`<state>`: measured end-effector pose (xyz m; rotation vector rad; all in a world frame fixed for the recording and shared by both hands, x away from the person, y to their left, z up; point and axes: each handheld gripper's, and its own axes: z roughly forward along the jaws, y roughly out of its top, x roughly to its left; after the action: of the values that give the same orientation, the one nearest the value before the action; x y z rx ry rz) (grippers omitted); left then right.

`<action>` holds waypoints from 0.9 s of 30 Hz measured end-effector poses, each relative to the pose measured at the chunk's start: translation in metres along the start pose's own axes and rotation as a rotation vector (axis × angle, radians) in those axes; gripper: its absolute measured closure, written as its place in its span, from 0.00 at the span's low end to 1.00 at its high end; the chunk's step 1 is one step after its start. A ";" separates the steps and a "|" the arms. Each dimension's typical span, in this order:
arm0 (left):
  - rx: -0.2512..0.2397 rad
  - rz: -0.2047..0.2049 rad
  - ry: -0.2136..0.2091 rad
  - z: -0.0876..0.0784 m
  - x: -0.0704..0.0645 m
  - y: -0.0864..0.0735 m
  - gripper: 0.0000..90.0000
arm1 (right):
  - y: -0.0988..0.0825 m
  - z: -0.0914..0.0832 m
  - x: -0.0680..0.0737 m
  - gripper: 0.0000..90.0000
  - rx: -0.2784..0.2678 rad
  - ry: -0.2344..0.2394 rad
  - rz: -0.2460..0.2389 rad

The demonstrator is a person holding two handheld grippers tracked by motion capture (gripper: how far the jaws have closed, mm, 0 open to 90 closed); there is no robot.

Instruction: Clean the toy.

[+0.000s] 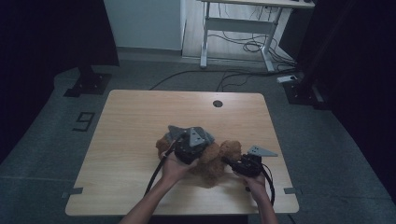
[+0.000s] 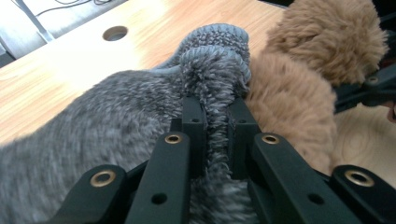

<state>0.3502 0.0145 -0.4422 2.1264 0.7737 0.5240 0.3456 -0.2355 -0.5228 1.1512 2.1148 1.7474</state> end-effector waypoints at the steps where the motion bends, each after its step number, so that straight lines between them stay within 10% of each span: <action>1: -0.006 0.001 -0.001 0.001 -0.002 0.001 0.90 | 0.000 -0.001 -0.001 0.67 0.007 -0.010 -0.002; 9: 0.042 -0.053 0.026 -0.011 0.024 -0.021 0.90 | -0.001 -0.001 -0.005 0.66 -0.006 0.021 0.029; 27: -0.012 -0.143 0.058 -0.060 0.065 -0.059 0.91 | -0.004 -0.001 -0.007 0.66 -0.004 0.042 0.048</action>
<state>0.3415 0.1207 -0.4462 2.0345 0.9452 0.5138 0.3483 -0.2406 -0.5280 1.1844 2.1229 1.8111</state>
